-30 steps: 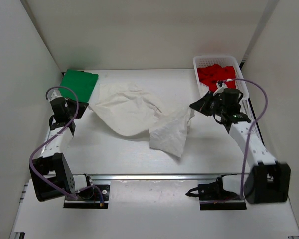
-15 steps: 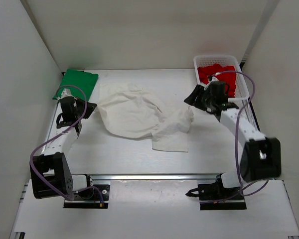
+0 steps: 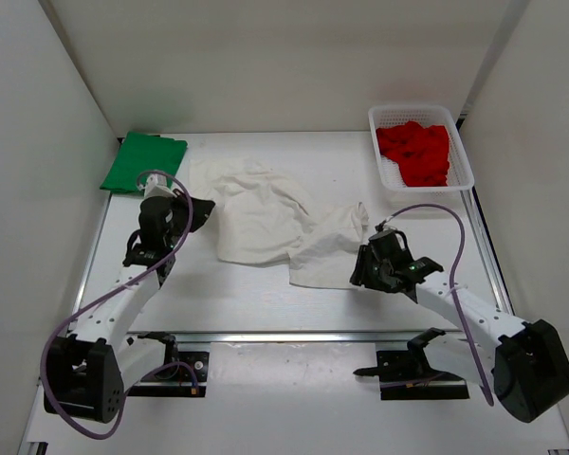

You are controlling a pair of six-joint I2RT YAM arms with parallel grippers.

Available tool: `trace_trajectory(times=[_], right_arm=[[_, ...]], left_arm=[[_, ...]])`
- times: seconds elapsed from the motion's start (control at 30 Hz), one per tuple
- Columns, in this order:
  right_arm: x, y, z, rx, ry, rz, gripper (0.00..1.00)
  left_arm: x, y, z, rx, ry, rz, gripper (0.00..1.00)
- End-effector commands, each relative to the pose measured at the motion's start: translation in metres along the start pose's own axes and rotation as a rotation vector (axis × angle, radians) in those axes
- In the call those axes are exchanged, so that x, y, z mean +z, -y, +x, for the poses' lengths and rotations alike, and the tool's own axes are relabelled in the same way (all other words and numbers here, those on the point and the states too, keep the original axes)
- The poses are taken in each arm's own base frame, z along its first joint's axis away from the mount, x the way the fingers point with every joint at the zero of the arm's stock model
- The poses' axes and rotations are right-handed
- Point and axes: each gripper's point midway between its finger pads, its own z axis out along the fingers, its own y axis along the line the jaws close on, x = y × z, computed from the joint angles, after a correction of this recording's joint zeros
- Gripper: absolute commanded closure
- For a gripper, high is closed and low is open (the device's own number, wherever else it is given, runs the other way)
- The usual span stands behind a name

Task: Fold and stack the t-shirts
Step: Flatten out the tshirt

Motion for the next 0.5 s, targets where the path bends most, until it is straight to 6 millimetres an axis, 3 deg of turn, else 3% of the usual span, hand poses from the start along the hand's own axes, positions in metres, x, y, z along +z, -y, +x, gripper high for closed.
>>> trace_trajectory(times=[0.0,0.13,0.47], right_arm=[[0.006,0.001,0.011,0.027,-0.004,0.045,0.56],[0.014,0.0,0.015,0.006,-0.013,0.095,0.53],[0.029,0.003,0.01,0.014,0.014,0.119,0.6]], left_arm=[[-0.003,-0.005,0.003,0.03,0.03,-0.011,1.0],[-0.003,-0.01,0.026,0.015,-0.024,0.009,1.0],[-0.004,-0.01,0.029,0.001,-0.022,0.027,1.0]])
